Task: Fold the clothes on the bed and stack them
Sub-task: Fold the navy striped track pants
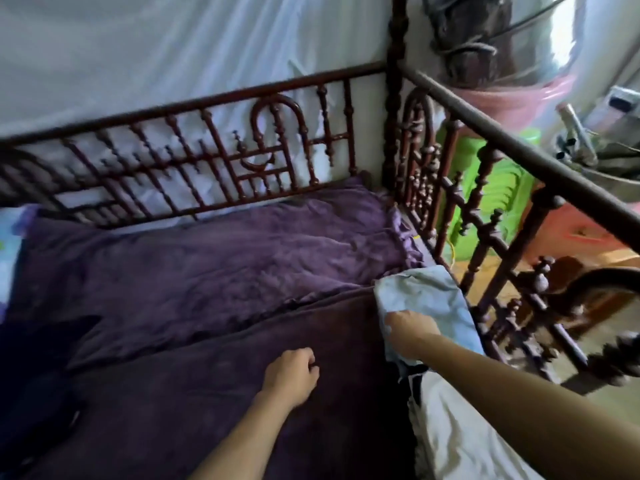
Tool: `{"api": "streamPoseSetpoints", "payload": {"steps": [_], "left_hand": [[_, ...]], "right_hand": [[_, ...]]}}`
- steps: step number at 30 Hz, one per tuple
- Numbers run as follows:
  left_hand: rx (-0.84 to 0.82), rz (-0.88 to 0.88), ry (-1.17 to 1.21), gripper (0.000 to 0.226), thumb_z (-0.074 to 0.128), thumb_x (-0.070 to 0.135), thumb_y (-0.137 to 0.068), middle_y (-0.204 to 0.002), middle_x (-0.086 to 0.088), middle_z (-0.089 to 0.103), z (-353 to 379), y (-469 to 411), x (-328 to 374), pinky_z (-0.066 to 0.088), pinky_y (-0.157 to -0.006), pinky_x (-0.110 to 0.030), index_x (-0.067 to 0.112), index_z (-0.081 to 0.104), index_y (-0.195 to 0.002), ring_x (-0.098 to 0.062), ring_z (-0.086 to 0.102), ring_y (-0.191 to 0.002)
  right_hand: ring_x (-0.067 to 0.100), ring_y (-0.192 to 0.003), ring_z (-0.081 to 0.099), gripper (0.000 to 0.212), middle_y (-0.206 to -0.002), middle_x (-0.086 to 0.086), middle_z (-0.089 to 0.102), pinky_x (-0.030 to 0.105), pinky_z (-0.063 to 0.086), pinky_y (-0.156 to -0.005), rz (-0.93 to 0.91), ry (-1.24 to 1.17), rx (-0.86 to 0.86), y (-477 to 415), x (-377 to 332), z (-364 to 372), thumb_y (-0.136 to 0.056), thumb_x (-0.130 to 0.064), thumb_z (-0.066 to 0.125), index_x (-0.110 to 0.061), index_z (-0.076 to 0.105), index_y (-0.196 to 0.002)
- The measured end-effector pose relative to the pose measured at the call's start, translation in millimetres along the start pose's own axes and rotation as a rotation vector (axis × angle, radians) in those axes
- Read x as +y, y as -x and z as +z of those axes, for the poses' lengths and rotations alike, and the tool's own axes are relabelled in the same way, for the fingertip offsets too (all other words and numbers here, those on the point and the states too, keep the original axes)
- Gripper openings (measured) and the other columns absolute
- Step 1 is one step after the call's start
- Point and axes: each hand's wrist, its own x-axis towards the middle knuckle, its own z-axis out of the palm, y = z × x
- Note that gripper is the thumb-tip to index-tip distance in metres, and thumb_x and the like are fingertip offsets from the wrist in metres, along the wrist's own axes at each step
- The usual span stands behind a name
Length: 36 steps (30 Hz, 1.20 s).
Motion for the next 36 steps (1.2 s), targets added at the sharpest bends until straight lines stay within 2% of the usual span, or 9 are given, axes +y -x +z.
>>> {"api": "streamPoseSetpoints", "payload": {"steps": [6,11,15,18,21,24,27,33,36], "left_hand": [[0.239,-0.194,-0.012,0.024,0.051,0.036,-0.093,-0.113,-0.001,0.065,-88.9,130.9,-87.7,0.047,-0.079,-0.032,0.022,0.061,-0.11,-0.025,0.06,-0.105],[0.438,-0.375,0.006,0.021,0.053,0.035,-0.092,-0.104,-0.002,0.066,-164.7,255.6,-170.0,0.047,-0.074,-0.032,0.02,0.062,-0.104,-0.025,0.061,-0.098],[0.56,-0.51,-0.038,0.021,0.054,0.036,-0.092,-0.099,-0.002,0.067,-200.8,351.2,-233.1,0.045,-0.07,-0.033,0.022,0.062,-0.105,-0.025,0.062,-0.094],[0.598,-0.609,-0.08,0.022,0.052,0.037,-0.092,-0.101,-0.006,0.066,-211.4,418.5,-284.7,0.048,-0.075,-0.036,0.022,0.062,-0.105,-0.028,0.061,-0.097],[0.598,-0.691,-0.107,0.024,0.052,0.036,-0.092,-0.105,-0.008,0.066,-214.3,485.1,-339.7,0.048,-0.08,-0.036,0.021,0.061,-0.108,-0.03,0.06,-0.102],[0.595,-0.764,-0.121,0.028,0.053,0.034,-0.092,-0.118,-0.009,0.062,-209.7,545.4,-395.9,0.045,-0.086,-0.035,0.019,0.061,-0.114,-0.03,0.056,-0.112],[0.563,-0.805,-0.112,0.031,0.051,0.036,-0.093,-0.124,-0.007,0.058,-198.9,588.7,-441.7,0.044,-0.087,-0.033,0.02,0.059,-0.118,-0.028,0.055,-0.113],[0.548,-0.831,-0.053,0.033,0.05,0.038,-0.092,-0.125,-0.004,0.06,-189.7,609.1,-528.7,0.045,-0.09,-0.035,0.024,0.058,-0.121,-0.025,0.056,-0.112],[0.512,-0.802,0.0,0.03,0.051,0.035,-0.092,-0.118,-0.005,0.062,-179.9,588.7,-570.9,0.046,-0.085,-0.033,0.02,0.06,-0.117,-0.025,0.057,-0.109]], "right_hand": [[0.031,-0.111,0.059,0.033,-0.124,0.007,0.061,0.035,0.047,-0.085,-0.366,0.047,0.201,54.9,-143.6,-59.9,-0.091,-0.038,0.049,-0.023,0.059,-0.118],[0.032,-0.1,0.061,0.026,-0.115,0.007,0.063,0.035,0.044,-0.071,-0.681,0.089,0.304,116.3,-283.3,-104.3,-0.094,-0.037,0.048,-0.019,0.058,-0.109],[0.031,-0.101,0.059,0.029,-0.118,0.005,0.059,0.034,0.042,-0.069,-0.874,0.125,0.349,170.4,-390.4,-115.2,-0.098,-0.039,0.046,-0.021,0.054,-0.119],[0.029,-0.101,0.059,0.028,-0.118,0.003,0.06,0.032,0.039,-0.069,-0.989,0.101,0.379,209.9,-468.4,-106.2,-0.098,-0.039,0.045,-0.023,0.054,-0.118],[0.027,-0.1,0.059,0.028,-0.118,0.003,0.061,0.032,0.042,-0.071,-1.045,0.097,0.386,248.9,-544.7,-83.7,-0.097,-0.04,0.046,-0.023,0.056,-0.118],[0.027,-0.105,0.059,0.031,-0.123,0.002,0.06,0.034,0.048,-0.081,-1.091,0.092,0.349,282.5,-615.6,-54.6,-0.095,-0.043,0.048,-0.027,0.055,-0.121],[0.027,-0.105,0.059,0.031,-0.122,0.002,0.06,0.034,0.047,-0.08,-1.125,0.102,0.311,309.6,-672.5,-29.7,-0.096,-0.041,0.048,-0.026,0.056,-0.121],[0.025,-0.095,0.061,0.025,-0.11,0.001,0.063,0.033,0.045,-0.07,-1.161,0.138,0.284,314.9,-761.7,3.3,-0.095,-0.04,0.047,-0.025,0.058,-0.111],[0.024,-0.098,0.06,0.028,-0.115,0.0,0.062,0.033,0.046,-0.073,-1.13,0.162,0.258,292.6,-793.9,18.0,-0.096,-0.043,0.047,-0.027,0.056,-0.118]]}}
